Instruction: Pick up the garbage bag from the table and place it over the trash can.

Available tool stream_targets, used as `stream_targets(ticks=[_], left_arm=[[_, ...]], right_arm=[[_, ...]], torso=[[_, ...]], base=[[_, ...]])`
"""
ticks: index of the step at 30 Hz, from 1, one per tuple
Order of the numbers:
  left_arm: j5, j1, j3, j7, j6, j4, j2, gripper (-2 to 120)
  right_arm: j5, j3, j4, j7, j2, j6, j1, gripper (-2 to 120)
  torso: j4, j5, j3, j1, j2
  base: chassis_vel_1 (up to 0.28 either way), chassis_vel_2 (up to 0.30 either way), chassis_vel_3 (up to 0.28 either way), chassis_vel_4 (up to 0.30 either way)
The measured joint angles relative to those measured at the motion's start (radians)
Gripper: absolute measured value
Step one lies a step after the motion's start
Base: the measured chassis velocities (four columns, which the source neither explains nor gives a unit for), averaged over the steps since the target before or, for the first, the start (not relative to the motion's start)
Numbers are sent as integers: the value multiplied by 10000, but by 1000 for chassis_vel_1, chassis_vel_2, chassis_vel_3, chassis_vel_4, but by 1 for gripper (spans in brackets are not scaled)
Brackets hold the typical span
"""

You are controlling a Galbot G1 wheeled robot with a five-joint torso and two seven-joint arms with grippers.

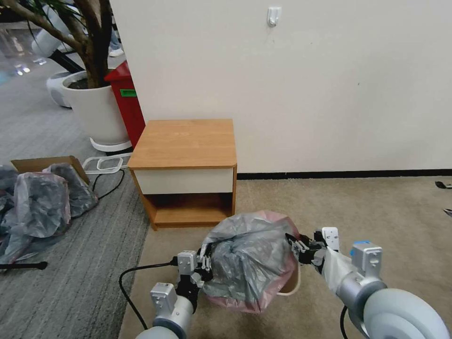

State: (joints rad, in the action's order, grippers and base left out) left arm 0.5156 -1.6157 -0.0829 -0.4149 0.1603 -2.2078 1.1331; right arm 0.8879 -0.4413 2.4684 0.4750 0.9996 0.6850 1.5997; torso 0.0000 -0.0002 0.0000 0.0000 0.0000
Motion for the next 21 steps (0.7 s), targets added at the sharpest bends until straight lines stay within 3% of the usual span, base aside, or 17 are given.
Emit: stream_targets(ticks=[3, 4, 7, 9, 12, 17, 21], left_arm=[[354, 122, -213, -174, 73, 186, 88, 7], [354, 122, -213, -174, 73, 186, 88, 7], [1098, 345, -529, -559, 206, 335, 141, 7], [1240, 391, -624, -614, 219, 336, 145, 7], [1890, 639, -1131, -895, 270, 339, 114, 7], [2377, 727, -1332, -1286, 337, 226, 113, 7], [2577, 718, -1328, -1347, 412, 82, 145, 7]], right_arm=[[736, -55, 323, 662, 137, -180, 210, 57], [736, -55, 323, 662, 137, -180, 210, 57], [1587, -142, 354, 1095, 422, -849, 523, 72], [1756, -162, 354, 1096, 492, -936, 622, 73], [3578, -115, 351, 757, 814, -1377, 1071, 90], [4399, 460, 339, -3, 853, -1345, 1294, 100], [4585, 738, 333, -116, 843, -1022, 1288, 100]], torso=[[0, 0, 0, 0, 0], [0, 0, 0, 0, 0], [0, 0, 0, -1, 0], [0, 0, 0, 0, 0], [0, 0, 0, 0, 0], [1, 0, 0, 0, 0], [0, 1, 0, 0, 0]], base=[[0, 0, 0, 0], [0, 0, 0, 0], [0, 0, 0, 0], [0, 0, 0, 0], [0, 0, 0, 0], [0, 0, 0, 0], [0, 0, 0, 0]])
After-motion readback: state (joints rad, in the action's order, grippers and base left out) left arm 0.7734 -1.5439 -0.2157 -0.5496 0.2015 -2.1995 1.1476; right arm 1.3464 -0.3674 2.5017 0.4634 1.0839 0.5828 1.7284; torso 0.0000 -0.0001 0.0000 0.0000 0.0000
